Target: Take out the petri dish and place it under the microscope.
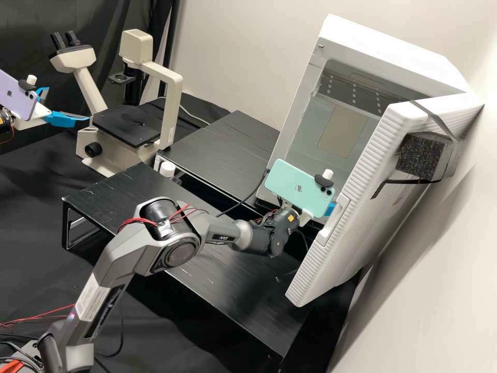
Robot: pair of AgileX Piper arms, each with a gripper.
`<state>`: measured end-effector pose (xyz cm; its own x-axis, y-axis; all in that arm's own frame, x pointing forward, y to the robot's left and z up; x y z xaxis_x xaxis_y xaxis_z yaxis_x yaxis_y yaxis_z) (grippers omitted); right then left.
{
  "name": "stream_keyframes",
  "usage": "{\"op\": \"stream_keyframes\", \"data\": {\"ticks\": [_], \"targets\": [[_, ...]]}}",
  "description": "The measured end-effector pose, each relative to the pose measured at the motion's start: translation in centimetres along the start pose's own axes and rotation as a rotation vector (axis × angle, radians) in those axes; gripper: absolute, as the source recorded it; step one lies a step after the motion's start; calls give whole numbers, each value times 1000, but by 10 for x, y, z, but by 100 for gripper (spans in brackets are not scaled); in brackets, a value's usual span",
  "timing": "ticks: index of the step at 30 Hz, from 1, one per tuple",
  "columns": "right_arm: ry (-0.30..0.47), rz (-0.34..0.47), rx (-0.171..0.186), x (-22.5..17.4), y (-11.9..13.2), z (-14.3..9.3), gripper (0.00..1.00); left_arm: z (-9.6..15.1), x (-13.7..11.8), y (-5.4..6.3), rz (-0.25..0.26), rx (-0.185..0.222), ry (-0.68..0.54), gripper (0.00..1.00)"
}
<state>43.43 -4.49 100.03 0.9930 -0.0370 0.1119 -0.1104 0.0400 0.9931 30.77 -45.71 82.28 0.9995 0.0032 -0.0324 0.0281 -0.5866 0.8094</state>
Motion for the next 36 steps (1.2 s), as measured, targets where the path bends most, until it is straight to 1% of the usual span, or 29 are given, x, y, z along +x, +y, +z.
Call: {"op": "stream_keyframes", "data": {"ticks": [5, 7, 9, 21, 30, 36], "targets": [[-26, -7, -22, 14, 0, 0, 100, 0, 0, 0, 0, 0, 0, 100], [-40, -15, -38, 20, -1, 0, 100, 0, 0, 0, 0, 0, 0, 100], [-41, -15, -43, 24, -1, -2, 100, 0, 0, 0, 0, 0, 0, 100], [-88, -29, -55, 49, -11, 1, 100, 0, 0, 0, 0, 0, 0, 100], [-80, -28, -61, 64, -17, -2, 100, 0, 0, 0, 0, 0, 0, 100], [-86, -25, -40, 68, -20, 0, 100, 0, 0, 0, 0, 0, 0, 100]]}}
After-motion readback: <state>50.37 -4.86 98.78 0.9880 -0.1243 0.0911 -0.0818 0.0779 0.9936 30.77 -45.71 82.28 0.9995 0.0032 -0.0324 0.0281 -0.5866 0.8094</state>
